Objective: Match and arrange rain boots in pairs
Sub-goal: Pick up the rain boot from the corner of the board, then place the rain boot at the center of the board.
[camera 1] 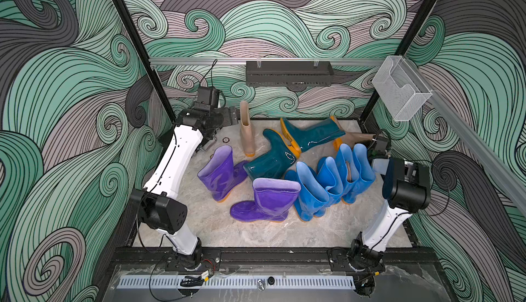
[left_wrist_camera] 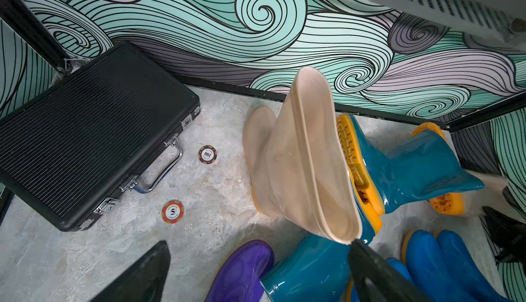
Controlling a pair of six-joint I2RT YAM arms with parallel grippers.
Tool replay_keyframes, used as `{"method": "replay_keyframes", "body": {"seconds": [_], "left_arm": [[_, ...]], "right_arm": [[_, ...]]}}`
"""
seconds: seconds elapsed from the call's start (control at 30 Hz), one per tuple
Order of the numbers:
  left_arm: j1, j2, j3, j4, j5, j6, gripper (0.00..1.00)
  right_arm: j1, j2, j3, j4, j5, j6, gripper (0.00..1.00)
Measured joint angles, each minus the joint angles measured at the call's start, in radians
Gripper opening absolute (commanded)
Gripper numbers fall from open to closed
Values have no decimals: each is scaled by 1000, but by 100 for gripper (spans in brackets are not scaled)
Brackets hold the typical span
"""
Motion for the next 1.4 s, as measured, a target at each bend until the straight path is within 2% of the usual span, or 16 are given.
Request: {"method": "replay_keyframes", "body": {"seconds": [0.2,0.4,0.67,0.93,1.07,1.27,1.4], "left_arm": [[0,-28,-24,36,7,19,99],[0,-58,-60,63,24,43,99],[0,-44,-33,45,86,78,99],[-2,82,72,30,216,122,99],[-3,154,108,10,249,137,98],[-3,288,244,-35,273,149,98],[-3,381,368,-81,253,148,91]], "right_arm": [[132,-309,-53,-92,114,-192,0],[212,-428,56,-251,136,-410,0],[341,-418,315,-446,126,-716,0],[588,-359,512,-493,114,-955,0],[691,-287,579,-517,130,-1020,0],[829,-170,639,-538,249,-1083,0],[892,-93,692,-568,349,-1102,0]]}}
